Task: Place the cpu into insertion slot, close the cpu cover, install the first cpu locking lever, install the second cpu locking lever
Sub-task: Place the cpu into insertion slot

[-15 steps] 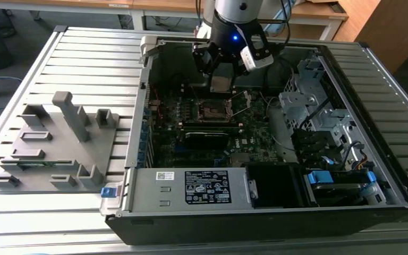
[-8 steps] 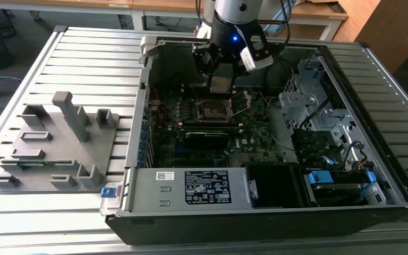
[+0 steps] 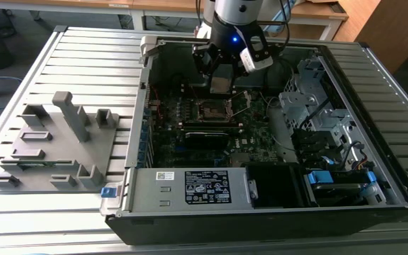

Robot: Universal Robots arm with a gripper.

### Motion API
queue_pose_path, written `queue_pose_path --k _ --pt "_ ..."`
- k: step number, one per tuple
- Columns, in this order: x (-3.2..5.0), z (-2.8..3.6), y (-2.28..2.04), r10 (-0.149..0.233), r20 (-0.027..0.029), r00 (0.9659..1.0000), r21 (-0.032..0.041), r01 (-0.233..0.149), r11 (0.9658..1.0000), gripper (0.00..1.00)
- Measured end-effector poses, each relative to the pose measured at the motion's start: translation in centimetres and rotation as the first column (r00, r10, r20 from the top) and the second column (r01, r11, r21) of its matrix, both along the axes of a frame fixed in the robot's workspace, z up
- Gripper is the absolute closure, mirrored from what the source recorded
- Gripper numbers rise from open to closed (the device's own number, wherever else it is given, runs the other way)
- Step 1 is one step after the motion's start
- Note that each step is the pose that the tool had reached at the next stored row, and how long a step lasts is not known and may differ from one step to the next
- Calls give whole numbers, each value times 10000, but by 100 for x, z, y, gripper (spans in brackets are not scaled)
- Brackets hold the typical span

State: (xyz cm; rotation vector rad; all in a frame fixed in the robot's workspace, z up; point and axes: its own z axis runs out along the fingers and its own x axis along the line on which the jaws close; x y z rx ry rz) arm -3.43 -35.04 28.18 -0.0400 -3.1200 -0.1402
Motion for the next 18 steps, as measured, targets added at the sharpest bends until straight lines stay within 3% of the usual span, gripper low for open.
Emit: queue_pose_path --k 18 --pt "0 -17 0 0 -1 10000 0 0 10000 46"
